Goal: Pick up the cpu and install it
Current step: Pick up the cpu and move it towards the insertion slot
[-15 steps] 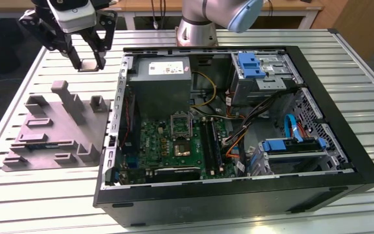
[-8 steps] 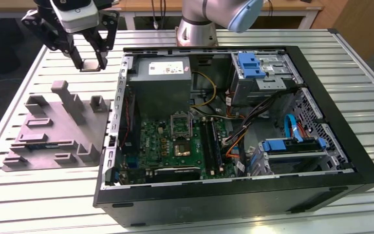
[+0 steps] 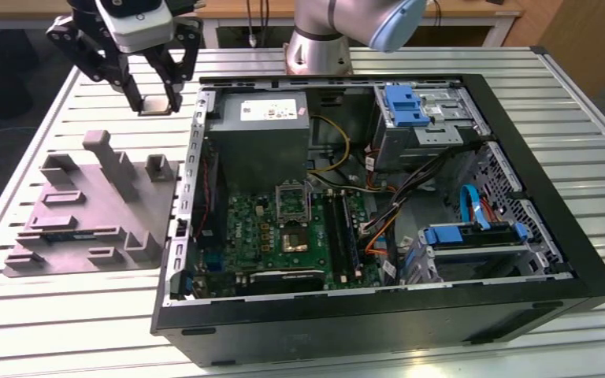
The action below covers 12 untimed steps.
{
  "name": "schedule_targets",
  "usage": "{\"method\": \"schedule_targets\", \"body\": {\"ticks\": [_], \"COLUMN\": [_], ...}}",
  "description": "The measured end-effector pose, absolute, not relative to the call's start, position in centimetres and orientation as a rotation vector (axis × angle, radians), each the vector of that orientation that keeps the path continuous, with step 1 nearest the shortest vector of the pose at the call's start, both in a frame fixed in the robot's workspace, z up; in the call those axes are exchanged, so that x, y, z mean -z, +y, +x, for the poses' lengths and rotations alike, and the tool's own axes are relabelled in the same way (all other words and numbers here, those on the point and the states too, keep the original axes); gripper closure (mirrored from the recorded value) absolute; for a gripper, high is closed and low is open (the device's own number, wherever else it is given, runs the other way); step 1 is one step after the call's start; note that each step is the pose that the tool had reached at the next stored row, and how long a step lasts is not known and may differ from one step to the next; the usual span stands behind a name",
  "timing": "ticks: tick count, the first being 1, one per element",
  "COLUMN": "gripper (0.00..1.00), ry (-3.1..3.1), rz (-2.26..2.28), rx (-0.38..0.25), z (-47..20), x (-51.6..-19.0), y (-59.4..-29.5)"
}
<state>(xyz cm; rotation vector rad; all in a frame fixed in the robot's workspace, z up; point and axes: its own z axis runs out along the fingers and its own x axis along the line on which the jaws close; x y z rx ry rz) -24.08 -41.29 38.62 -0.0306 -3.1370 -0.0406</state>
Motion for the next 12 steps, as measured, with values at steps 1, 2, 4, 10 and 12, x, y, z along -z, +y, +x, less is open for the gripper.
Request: {"method": "schedule_targets", "body": {"ticks": [1, 2, 4, 10, 12], "gripper": [0.53, 0.53, 0.53, 0.53, 0.53], "ry": [-3.137, -3.137, -3.137, -3.137, -3.137], "rz": [-0.031, -0.031, -0.031, -0.031, -0.031], "rx": [0.041, 0.041, 0.041, 0.041, 0.041], "z": [-24.0, -23.9, -23.6, -23.1, -22.9], "x": [-38.6, -38.6, -38.6, -38.6, -38.6], "y": [-41.3, -41.3, -41.3, -41.3, -41.3]}}
